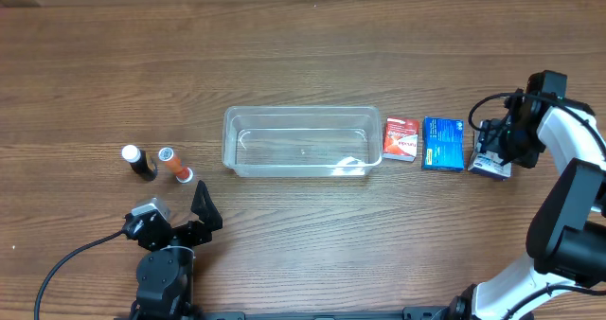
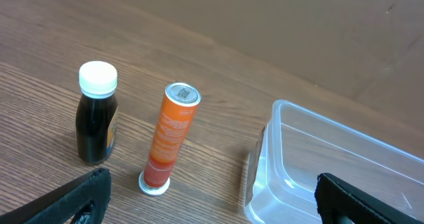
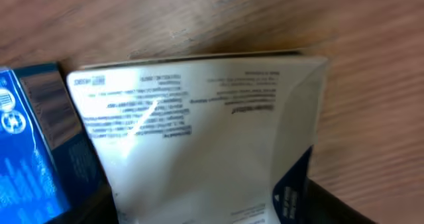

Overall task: Pack container
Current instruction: 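Carry the white box left and drop it into the container's right end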

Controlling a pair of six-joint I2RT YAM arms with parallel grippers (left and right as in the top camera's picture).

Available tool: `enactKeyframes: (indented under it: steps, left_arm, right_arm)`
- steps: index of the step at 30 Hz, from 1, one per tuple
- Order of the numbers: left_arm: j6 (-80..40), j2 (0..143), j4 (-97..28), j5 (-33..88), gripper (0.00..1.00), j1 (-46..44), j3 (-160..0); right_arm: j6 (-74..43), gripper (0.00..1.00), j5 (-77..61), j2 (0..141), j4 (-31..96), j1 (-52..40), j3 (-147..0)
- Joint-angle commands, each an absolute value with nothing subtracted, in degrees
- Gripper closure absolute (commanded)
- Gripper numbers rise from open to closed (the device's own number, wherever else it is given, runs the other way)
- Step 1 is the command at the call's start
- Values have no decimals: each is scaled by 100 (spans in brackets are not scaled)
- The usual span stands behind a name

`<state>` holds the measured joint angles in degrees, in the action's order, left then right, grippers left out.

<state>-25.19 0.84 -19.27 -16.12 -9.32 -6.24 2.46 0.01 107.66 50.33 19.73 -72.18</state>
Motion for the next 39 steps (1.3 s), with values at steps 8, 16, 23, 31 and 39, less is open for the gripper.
enactKeyframes:
  steps: [8, 16, 23, 31, 39]
  left_arm:
    - [-2576, 25, -1905, -1691, 0, -897, -585]
    - [-2576, 25, -1905, -1691, 0, -897, -585]
    - [-2576, 25, -1905, -1691, 0, -897, -585]
    - [-2576, 25, -1903, -1691, 0, -897, -585]
    - [-2576, 25, -1905, -1691, 0, -897, -585]
  right_arm:
    - [-384, 46, -1149, 8941, 6899, 576, -8825]
    - [-2462, 44, -58, 8774, 6184, -2696, -8433]
    - [-3262, 44, 486, 9878, 4873, -2893, -7870]
    - [-3100, 34, 707, 10551, 4807, -2799, -7872]
    - [-2582, 22, 705, 10309, 5249, -2864, -8396]
